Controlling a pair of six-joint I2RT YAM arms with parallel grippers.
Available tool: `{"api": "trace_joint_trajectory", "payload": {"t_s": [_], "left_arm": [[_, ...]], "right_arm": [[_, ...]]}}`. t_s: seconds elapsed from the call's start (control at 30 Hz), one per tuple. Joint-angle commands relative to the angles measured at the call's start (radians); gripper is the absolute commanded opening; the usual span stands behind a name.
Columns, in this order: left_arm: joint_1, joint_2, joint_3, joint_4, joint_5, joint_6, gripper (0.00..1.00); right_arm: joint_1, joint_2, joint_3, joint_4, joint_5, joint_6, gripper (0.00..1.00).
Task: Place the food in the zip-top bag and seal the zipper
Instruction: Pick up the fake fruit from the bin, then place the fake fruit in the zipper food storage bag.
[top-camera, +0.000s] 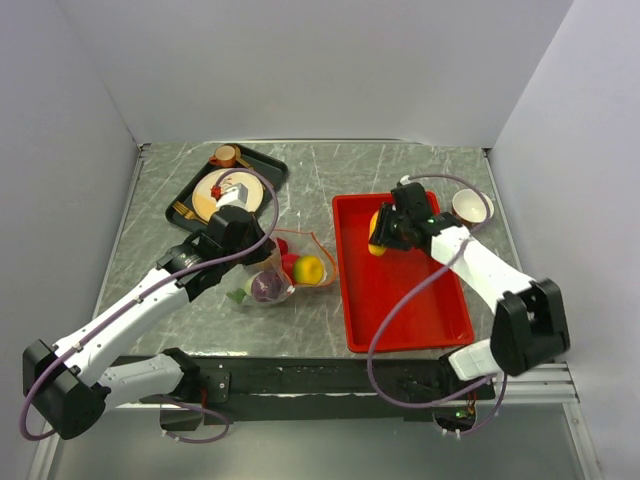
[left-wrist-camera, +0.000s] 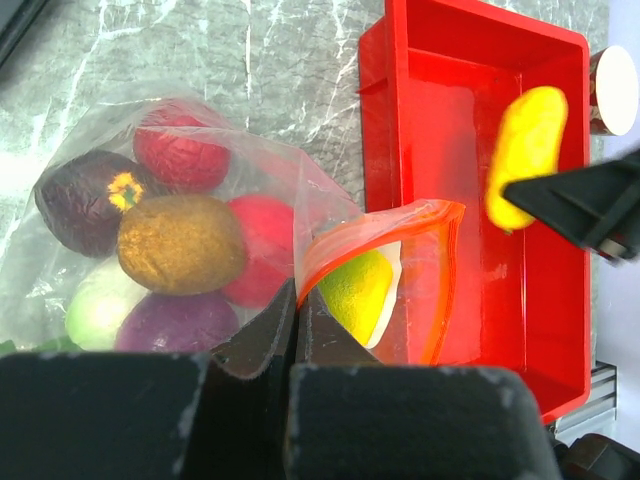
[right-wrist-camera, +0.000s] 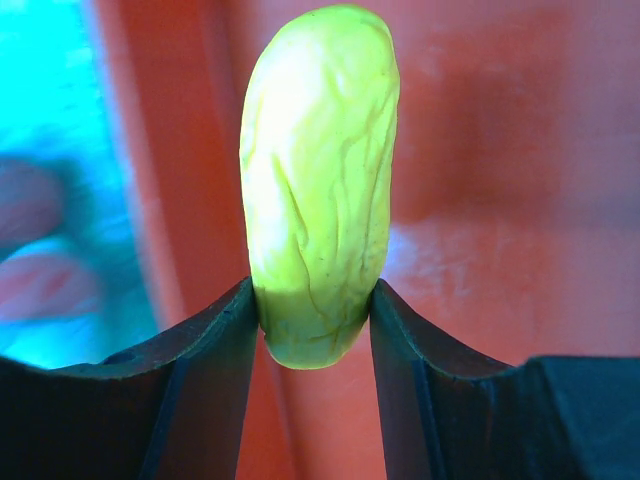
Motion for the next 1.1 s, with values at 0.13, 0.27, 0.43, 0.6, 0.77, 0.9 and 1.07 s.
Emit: {"api": "trace_joint_trajectory", "payload": {"t_s": [0.13,0.27,0.43,0.6,0.77,0.9,1.07], "left_arm": [[0.001,0.010,0.008,0.054,0.020,0.007,0.02],[0.001,0.018,0.017,0.055,0.019,0.010,0.02],[0.001,0.026,0.026,0.064,0.019,0.012,0.02],[0.001,0.040,0.040,0.067,0.025,0.015,0.02],[0.001,0.038,0.044,0.066,0.022,0.016,0.02],[0.001,0.035,0.043,0.063,0.028,0.013,0.02],[0.001,0.020,0.040,0.055,0.039,0.018,0.02]], "right_arm": [[0.096,-0.164,0.098,-0.057,-0.265,-0.093,0.22],[0.169,-0.237,0.127,-0.072,-0.341,-0.127,0.26],[0.250,-0.259,0.154,-0.104,-0.439,-0.178,0.31],[0.324,-0.227,0.182,-0.150,-0.417,-0.211,0.30],[0.386,-0.150,0.213,-0.190,-0.386,-0.237,0.28],[0.417,-0.081,0.243,-0.201,-0.342,-0.247,0.27],[0.429,0.022,0.298,-0.209,-0.273,-0.256,0.25]]}}
